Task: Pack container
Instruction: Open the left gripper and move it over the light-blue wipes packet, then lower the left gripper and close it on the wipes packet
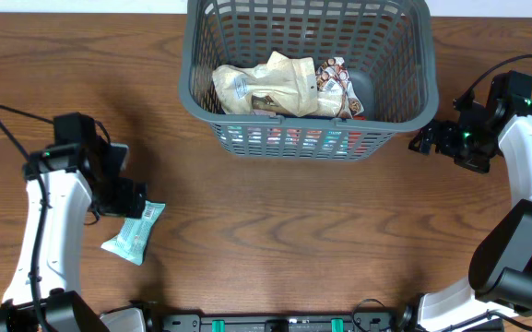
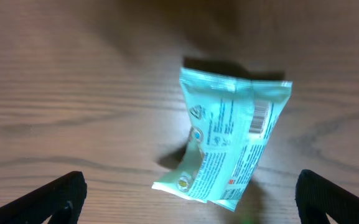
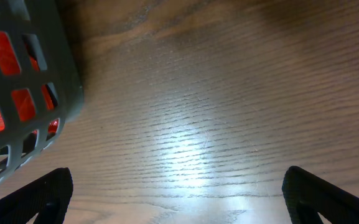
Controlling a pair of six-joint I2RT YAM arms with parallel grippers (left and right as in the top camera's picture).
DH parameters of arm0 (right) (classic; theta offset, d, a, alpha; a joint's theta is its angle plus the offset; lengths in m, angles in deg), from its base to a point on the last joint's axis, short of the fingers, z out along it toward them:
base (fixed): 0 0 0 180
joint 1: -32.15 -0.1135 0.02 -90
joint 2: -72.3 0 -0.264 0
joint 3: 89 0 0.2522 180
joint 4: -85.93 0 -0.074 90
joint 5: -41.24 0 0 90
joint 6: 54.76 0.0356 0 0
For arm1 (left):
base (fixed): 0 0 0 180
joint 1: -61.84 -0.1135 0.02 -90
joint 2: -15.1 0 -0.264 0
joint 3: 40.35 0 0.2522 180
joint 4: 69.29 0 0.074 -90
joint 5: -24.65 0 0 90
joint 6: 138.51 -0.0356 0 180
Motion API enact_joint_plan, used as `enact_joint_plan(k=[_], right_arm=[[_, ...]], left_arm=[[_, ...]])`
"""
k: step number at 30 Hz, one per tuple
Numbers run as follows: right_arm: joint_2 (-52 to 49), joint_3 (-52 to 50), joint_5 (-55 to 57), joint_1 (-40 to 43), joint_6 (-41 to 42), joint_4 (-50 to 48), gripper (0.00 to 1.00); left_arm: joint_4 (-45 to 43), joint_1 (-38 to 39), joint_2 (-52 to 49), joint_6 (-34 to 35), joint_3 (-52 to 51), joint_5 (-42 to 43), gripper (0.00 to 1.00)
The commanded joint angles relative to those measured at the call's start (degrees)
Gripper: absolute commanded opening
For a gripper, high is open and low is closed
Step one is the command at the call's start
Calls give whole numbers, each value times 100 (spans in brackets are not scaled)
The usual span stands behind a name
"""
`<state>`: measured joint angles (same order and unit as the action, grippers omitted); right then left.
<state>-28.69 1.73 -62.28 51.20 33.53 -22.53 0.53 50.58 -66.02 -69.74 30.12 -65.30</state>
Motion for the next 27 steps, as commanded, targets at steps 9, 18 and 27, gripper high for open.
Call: enact_joint_plan(k=[9, 18, 27], right_arm=[[92, -17, -46, -76, -63, -72, 99], [92, -17, -46, -76, -66, -116, 99], [92, -17, -46, -76, -66, -122, 99]], left_arm=[[205, 658, 11, -227, -332, -114, 99], [-387, 654, -11, -247, -870, -114, 99], [-1226, 654, -11, -245, -1513, -116, 99]])
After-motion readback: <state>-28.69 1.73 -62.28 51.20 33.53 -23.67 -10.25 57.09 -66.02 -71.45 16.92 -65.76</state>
